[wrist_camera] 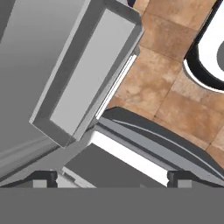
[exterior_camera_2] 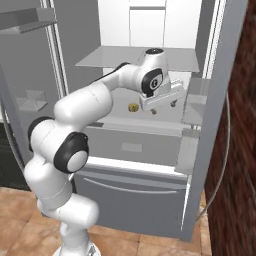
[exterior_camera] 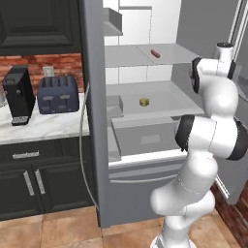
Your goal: Retrieve the sausage and cheese from the fridge and place them on the cutting board on the counter.
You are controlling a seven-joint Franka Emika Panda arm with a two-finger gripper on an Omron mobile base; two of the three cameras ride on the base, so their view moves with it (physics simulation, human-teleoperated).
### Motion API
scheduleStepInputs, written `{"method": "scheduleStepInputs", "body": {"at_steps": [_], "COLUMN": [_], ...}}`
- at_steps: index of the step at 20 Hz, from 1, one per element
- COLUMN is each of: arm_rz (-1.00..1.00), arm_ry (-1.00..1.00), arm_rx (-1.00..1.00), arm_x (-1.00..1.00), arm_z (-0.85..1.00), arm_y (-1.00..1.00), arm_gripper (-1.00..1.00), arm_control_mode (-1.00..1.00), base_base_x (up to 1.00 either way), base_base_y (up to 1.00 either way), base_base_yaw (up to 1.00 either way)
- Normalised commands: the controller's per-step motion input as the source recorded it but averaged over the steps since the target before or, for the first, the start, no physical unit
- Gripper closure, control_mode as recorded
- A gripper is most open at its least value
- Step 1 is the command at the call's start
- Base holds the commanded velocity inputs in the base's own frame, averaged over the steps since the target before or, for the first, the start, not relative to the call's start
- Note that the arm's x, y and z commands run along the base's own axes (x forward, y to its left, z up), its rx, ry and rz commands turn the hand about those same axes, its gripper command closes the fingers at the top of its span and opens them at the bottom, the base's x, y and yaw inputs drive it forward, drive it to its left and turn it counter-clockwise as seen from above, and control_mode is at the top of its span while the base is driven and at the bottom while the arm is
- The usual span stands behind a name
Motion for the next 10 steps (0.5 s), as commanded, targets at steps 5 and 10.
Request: {"method": "scheduleStepInputs", "body": {"at_steps": [5,10], "arm_rz": [-0.08,-0.01], "arm_ry": [-0.01,-0.04], "arm_rx": [0.00,0.00], "arm_x": [0.00,-0.03], "arm_z": [0.00,0.00], "arm_y": [0.42,0.50], "arm_gripper": [-1.00,-1.00], "arm_control_mode": [-1.00,-1.00], "base_base_x": [0.00,0.00], "base_base_y": [0.00,0.00], "base_base_yaw": [0.00,0.00]}}
